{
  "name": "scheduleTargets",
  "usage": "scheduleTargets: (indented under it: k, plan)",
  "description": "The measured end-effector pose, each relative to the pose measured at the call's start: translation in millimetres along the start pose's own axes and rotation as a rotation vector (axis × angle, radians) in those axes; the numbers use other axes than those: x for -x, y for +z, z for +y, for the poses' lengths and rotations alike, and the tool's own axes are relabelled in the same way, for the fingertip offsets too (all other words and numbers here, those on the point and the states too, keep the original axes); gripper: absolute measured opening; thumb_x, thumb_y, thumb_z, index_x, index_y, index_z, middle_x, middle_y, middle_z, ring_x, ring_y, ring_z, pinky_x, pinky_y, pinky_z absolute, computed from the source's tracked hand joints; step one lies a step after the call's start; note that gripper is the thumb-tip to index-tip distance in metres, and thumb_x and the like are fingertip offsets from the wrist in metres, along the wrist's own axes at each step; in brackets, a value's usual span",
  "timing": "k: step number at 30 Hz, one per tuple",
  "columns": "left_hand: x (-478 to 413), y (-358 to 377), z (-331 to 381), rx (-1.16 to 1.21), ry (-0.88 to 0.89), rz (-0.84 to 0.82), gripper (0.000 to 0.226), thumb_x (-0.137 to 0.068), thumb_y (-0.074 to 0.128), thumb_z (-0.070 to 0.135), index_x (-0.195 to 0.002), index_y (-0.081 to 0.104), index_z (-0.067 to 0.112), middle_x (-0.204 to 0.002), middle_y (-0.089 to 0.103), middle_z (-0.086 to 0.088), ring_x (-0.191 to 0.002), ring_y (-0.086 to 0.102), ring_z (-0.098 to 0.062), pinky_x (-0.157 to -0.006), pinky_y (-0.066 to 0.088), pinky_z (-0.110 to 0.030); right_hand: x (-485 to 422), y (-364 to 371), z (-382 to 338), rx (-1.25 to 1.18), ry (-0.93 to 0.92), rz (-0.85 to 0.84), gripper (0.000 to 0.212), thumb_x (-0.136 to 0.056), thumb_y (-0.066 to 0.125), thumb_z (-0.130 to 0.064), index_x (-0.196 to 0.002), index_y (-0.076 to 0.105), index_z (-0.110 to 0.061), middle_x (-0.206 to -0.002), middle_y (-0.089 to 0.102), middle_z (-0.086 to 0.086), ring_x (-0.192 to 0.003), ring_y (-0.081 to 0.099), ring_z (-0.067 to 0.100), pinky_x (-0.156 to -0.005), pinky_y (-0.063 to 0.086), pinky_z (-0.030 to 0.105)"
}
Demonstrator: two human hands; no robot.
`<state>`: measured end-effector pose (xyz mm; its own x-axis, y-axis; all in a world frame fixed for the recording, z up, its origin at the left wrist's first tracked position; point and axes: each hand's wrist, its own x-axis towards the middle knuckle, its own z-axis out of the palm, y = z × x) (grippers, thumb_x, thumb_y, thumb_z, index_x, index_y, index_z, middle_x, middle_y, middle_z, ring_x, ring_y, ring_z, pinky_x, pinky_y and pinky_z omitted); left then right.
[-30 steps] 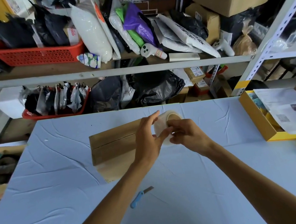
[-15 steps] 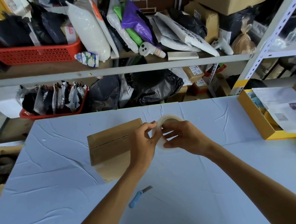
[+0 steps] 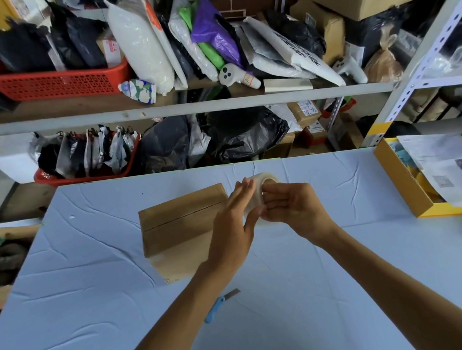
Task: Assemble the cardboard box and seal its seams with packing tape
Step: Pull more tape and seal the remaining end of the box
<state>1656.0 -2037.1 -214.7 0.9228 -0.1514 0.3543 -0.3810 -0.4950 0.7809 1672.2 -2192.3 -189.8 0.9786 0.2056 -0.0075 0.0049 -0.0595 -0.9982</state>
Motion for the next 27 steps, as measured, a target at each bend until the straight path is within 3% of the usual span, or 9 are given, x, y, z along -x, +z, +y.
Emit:
scheduleTargets:
  k: [3,5,13,19,23,25,27]
  plan:
    - [6.0,-2.4,-1.5,-0.119,0.073,0.016,0.048,-0.093,0.057,0.010,-0.140,0.044,0.005,-0.146,0.043,-0.008,-0.139,0.034,-0.014,-0.113,0.032,-0.025,-1.9,-1.9,1.7,-0.069,0.012,0.090,0.041,-0.070,0.071,0.019,-0.106,0.069,-0.001,-0.099,0.071,0.025,-0.089,0.072,0.031,-0.080,0.058,0.040]
    - [10.1,-3.1,-0.9,-0.164,0.092,0.001,0.046,-0.093,0.056,0.008,-0.138,0.046,0.003,-0.145,0.045,-0.011,-0.137,0.038,-0.017,-0.112,0.034,-0.028,-2.9,-2.1,2.6,-0.064,0.031,0.110,0.044,-0.071,0.072,0.015,-0.113,0.065,0.005,-0.100,0.071,0.025,-0.090,0.070,0.038,-0.079,0.057,0.048]
    - [21.4,2.3,-0.2,-0.313,0.124,-0.025,0.055,-0.091,0.062,0.009,-0.141,0.040,0.005,-0.149,0.038,-0.013,-0.139,0.037,-0.023,-0.111,0.029,-0.026,-2.5,2.9,0.7,-0.094,-0.004,0.179,0.044,-0.072,0.070,0.018,-0.114,0.064,0.006,-0.096,0.072,0.022,-0.078,0.072,0.021,-0.062,0.053,0.021]
    - [29.8,8.7,-1.1,-0.397,0.126,-0.078,0.072,-0.086,0.065,0.002,-0.147,0.027,0.001,-0.155,0.025,-0.017,-0.142,0.024,-0.024,-0.108,0.024,-0.024,0.3,8.5,0.4,-0.093,0.010,0.241,0.040,-0.073,0.074,0.011,-0.110,0.068,-0.003,-0.097,0.074,0.017,-0.087,0.072,0.028,-0.066,0.052,0.022]
    - [36.0,13.5,-5.5,-0.399,0.121,-0.082,0.073,-0.087,0.062,0.003,-0.148,0.023,0.002,-0.157,0.020,-0.015,-0.145,0.022,-0.025,-0.110,0.016,-0.015,2.0,11.2,2.9,-0.042,0.025,0.247,0.038,-0.073,0.076,0.005,-0.108,0.069,-0.008,-0.096,0.075,0.013,-0.086,0.072,0.026,-0.067,0.054,0.025]
    - [34.4,12.0,-5.8,-0.254,0.094,-0.011,0.060,-0.091,0.058,0.010,-0.146,0.032,0.007,-0.153,0.032,-0.010,-0.142,0.030,-0.017,-0.113,0.025,-0.016,2.6,11.1,3.9,-0.030,0.028,0.237,0.039,-0.072,0.075,0.008,-0.103,0.070,-0.015,-0.090,0.076,0.009,-0.083,0.072,0.024,-0.066,0.054,0.025]
    - [27.1,7.8,-4.5,-0.029,-0.061,0.126,0.043,-0.093,0.057,0.020,-0.135,0.047,0.014,-0.135,0.051,-0.003,-0.123,0.049,-0.012,-0.100,0.046,-0.024,3.4,10.2,4.1,-0.041,0.037,0.244,0.044,-0.071,0.074,0.012,-0.100,0.069,-0.020,-0.082,0.076,0.005,-0.077,0.072,0.021,-0.064,0.054,0.024]
